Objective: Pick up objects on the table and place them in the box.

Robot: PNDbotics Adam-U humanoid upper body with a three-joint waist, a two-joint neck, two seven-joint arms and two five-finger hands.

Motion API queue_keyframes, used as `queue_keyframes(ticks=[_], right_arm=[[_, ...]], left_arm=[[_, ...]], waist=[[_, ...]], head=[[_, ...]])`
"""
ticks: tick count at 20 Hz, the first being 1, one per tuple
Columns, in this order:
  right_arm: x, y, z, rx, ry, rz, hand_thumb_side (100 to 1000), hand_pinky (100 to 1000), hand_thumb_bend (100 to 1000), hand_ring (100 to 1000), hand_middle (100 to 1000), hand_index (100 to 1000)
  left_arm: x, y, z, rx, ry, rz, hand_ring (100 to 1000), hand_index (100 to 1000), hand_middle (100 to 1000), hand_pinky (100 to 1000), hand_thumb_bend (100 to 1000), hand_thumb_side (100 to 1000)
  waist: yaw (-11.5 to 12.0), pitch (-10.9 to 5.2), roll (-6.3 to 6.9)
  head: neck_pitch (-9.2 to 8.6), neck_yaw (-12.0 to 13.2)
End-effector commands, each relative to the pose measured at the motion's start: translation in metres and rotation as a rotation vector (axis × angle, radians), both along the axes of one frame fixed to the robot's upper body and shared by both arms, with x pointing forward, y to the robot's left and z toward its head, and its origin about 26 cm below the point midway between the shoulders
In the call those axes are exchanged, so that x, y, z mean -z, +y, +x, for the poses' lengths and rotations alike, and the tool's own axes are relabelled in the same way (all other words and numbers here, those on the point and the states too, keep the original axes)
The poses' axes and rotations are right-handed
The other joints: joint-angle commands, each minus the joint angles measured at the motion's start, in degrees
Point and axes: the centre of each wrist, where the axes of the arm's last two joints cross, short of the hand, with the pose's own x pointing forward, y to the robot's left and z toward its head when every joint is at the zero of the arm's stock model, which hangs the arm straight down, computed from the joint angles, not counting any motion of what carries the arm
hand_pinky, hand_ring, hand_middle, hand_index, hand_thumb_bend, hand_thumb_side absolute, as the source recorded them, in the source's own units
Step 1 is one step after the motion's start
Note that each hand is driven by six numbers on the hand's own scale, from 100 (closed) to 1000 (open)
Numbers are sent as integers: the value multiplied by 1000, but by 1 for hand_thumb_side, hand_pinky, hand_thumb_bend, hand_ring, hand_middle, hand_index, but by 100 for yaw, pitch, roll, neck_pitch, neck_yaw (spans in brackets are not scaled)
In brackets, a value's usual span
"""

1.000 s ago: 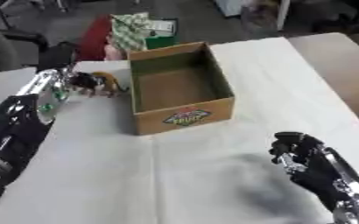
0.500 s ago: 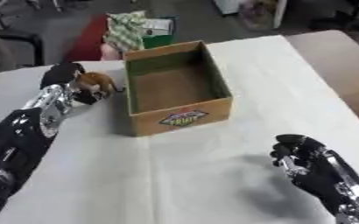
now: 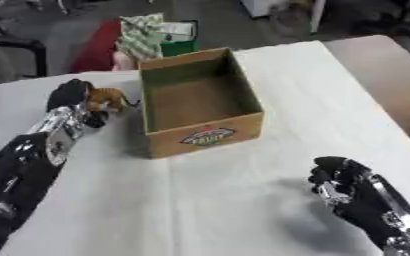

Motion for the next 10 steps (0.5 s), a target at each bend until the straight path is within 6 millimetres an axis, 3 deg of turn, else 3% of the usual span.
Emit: queue_keyframes(ticks=[1, 4, 9, 10], right_arm=[[-10, -1, 1, -8, -32, -20, 200, 629, 100, 674, 605, 738], [-9, -2, 1, -8, -31, -19, 200, 629, 100, 674, 605, 738], [-9, -3, 0, -4, -29, -17, 201, 629, 100, 675, 606, 738], [-8, -3, 0, -4, -28, -17, 201, 629, 100, 675, 606, 738]], left_arm=[[-15, 3, 1, -6, -55, -1, 498, 528, 438, 614, 100, 224], [-16, 3, 1, -17, -95, -9, 440, 451, 355, 574, 100, 250], [-33, 4, 1, 5, -144, -17, 426, 424, 326, 570, 100, 247], [-37, 5, 0, 14, -143, -18, 428, 425, 326, 573, 100, 639]], waist=[[4, -91, -49], [5, -107, -57], [26, -159, -71], [31, -167, -72]], head=[[-48, -21], [-42, -32], [-24, -70], [-21, -76]])
